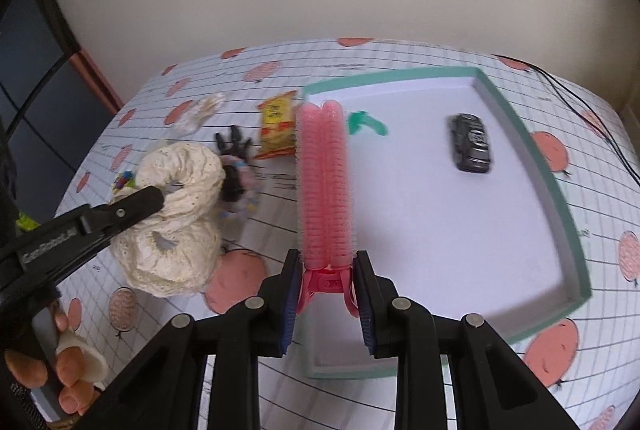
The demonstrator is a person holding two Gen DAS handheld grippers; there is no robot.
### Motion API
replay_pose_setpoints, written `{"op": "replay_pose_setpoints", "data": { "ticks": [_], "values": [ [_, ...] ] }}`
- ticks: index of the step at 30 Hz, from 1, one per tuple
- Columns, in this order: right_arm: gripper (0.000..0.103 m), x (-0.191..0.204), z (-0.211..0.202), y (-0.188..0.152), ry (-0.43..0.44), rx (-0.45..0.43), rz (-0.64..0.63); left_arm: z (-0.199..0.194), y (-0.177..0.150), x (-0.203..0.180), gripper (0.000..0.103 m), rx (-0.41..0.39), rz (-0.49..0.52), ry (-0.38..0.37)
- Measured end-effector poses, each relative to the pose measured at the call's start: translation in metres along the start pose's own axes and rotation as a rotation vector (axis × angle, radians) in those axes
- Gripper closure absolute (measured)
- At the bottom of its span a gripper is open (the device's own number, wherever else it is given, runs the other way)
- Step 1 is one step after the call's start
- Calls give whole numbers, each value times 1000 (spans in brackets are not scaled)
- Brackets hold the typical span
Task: Organize objects
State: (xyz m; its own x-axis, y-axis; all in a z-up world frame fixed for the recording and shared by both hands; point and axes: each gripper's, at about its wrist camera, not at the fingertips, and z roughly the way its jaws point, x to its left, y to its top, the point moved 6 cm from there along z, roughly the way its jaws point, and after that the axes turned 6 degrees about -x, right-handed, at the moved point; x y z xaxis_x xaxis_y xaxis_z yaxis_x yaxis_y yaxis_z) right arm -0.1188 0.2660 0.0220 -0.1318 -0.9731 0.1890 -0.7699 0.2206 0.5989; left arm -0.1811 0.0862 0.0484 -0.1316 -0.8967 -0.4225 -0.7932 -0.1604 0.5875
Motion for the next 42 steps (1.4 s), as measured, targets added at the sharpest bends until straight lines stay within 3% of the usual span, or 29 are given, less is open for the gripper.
{"op": "replay_pose_setpoints", "data": {
  "ticks": [13,20,28,42],
  "values": [
    [75,-68,-15,-10,-126,2,83,12,-36,-89,86,27,128,-138],
    [75,-99,-23,-17,-177,1,117,26,-57,-113,86,76,125,-180],
    [75,-128,-22,-19,-197,-5,179,45,-73,-118,86,118,111,-170],
    [75,-129,4,-26,-211,57,176,69,-83,-112,86,160,91,-121]
  ]
}}
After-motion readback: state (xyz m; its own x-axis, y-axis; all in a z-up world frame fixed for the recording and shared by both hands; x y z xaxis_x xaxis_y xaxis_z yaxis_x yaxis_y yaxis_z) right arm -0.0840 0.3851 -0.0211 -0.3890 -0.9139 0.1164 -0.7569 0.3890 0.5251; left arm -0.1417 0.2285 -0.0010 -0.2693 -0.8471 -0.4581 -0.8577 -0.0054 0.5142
